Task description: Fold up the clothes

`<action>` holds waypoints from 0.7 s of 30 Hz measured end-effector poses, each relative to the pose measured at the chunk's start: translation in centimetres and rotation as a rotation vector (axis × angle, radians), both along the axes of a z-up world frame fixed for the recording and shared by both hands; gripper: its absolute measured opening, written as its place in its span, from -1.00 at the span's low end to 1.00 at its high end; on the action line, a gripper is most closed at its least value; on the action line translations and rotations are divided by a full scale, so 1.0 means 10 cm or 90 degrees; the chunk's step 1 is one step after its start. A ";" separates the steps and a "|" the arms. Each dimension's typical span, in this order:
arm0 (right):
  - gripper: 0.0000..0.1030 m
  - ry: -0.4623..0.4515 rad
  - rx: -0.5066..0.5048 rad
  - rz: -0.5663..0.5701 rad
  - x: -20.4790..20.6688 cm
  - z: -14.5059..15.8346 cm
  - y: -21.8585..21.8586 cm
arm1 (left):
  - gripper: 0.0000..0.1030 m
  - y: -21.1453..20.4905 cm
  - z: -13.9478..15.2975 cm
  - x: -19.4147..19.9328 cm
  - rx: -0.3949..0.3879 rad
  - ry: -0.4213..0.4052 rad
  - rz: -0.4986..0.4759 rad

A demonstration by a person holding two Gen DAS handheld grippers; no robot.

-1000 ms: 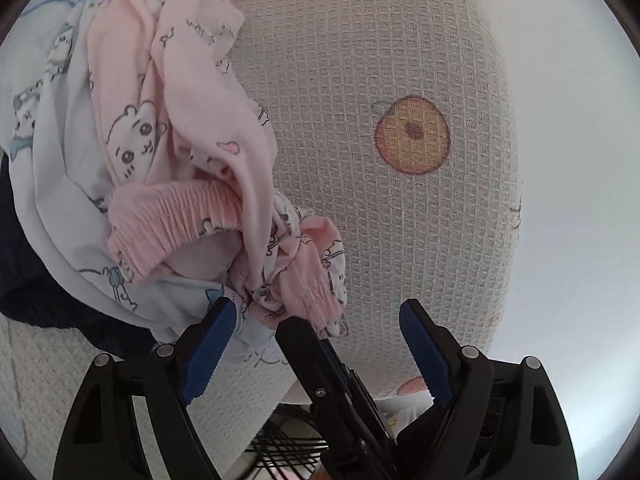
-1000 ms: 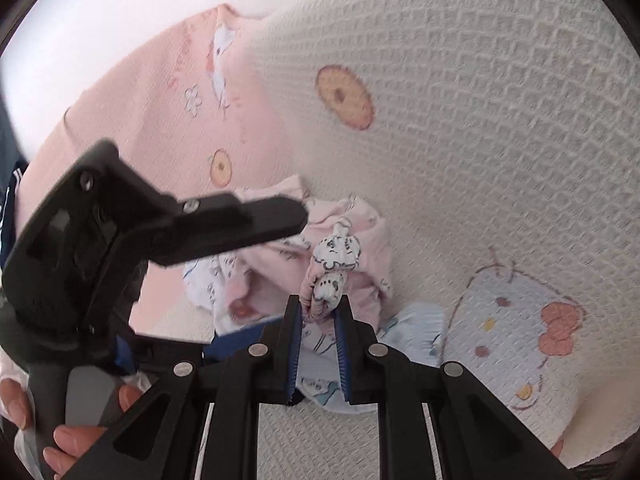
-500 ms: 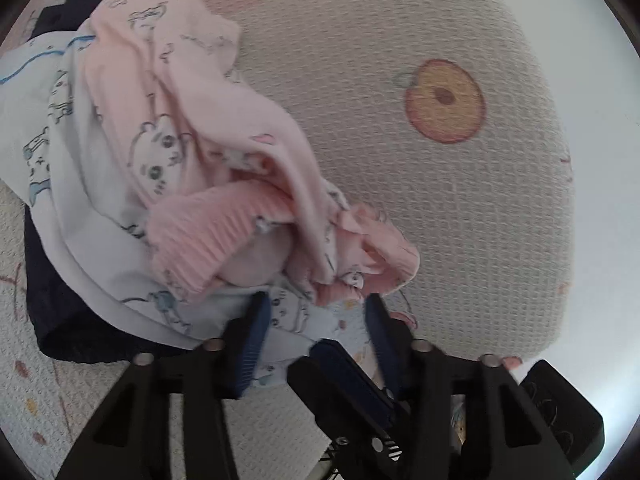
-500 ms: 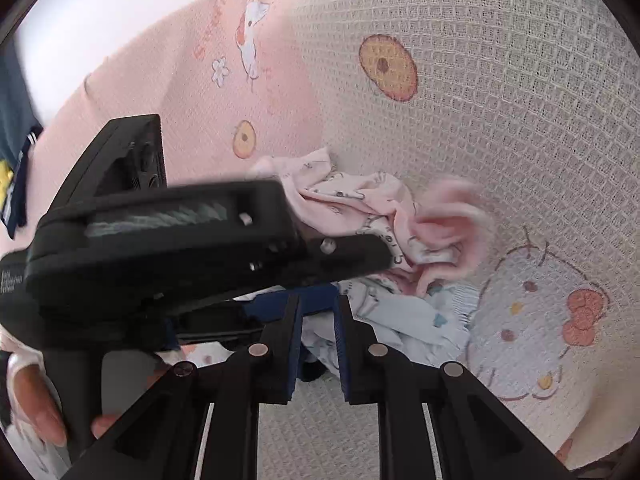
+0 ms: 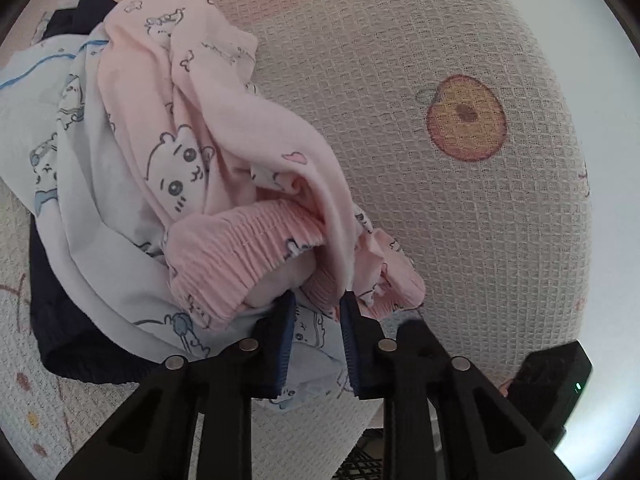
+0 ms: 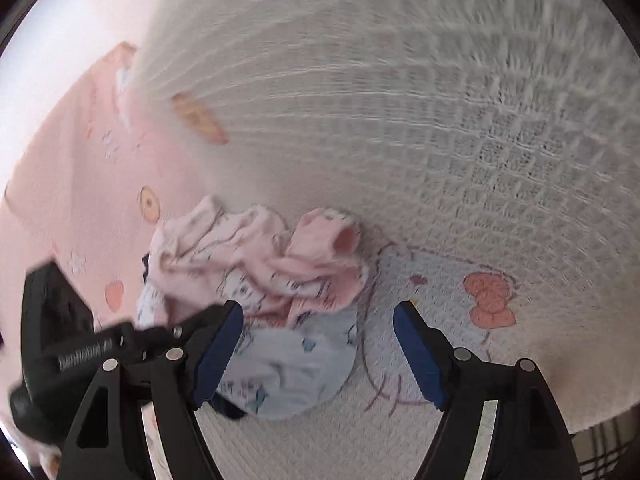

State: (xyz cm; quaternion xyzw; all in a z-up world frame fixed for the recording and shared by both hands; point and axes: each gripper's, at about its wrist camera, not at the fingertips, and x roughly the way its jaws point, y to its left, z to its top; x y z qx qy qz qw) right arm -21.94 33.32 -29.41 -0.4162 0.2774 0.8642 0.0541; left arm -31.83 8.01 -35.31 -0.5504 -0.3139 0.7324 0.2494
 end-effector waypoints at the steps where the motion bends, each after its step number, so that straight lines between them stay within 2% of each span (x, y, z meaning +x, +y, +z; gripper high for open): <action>1: 0.51 0.007 0.000 -0.012 -0.08 -0.03 -0.03 | -0.61 0.00 -0.02 -0.01 0.011 -0.001 0.005; 3: 0.51 0.026 -0.007 -0.028 -0.20 -0.06 -0.06 | -0.58 -0.04 -0.09 -0.07 0.047 -0.015 0.015; 4: 0.51 0.034 -0.012 -0.032 -0.03 -0.02 0.00 | -0.38 -0.07 -0.13 -0.10 0.087 -0.039 0.016; 5: 0.51 0.032 -0.011 -0.042 0.00 -0.02 0.04 | -0.02 -0.09 -0.20 -0.12 0.142 -0.067 0.016; 6: 0.51 0.035 -0.016 -0.047 0.11 0.05 0.13 | 0.12 -0.14 -0.25 -0.13 0.184 -0.083 0.025; 7: 0.51 0.040 -0.021 -0.051 0.24 0.13 0.23 | 0.21 -0.20 -0.29 -0.12 0.207 -0.091 0.040; 8: 0.49 0.052 -0.029 -0.051 0.27 0.15 0.25 | 0.21 -0.26 -0.33 -0.11 0.231 -0.098 0.055; 10: 0.30 0.076 -0.042 -0.050 0.26 0.16 0.23 | 0.22 -0.36 -0.39 -0.09 0.268 -0.111 0.082; 12: -0.14 0.086 -0.040 -0.057 0.26 0.19 0.17 | 0.22 -0.33 -0.39 -0.07 0.260 -0.110 0.087; 13: -0.25 0.087 -0.037 -0.062 0.25 0.21 0.10 | 0.22 -0.31 -0.38 -0.06 0.254 -0.108 0.088; 14: -0.56 0.088 -0.039 -0.061 0.21 0.19 -0.04 | 0.22 -0.30 -0.37 -0.05 0.246 -0.106 0.082; 15: -0.66 0.090 -0.043 -0.052 0.20 0.21 -0.09 | 0.22 -0.29 -0.36 -0.05 0.235 -0.103 0.069; 17: -0.73 0.094 -0.050 -0.033 0.20 0.26 -0.13 | 0.22 -0.27 -0.34 -0.05 0.222 -0.099 0.049; 19: -0.74 0.096 -0.045 -0.028 0.26 0.35 -0.20 | 0.22 -0.40 -0.34 0.05 0.237 -0.104 0.056; 21: -0.74 0.099 -0.057 -0.060 0.56 0.51 -0.12 | 0.22 -0.57 -0.34 0.05 0.253 -0.107 0.076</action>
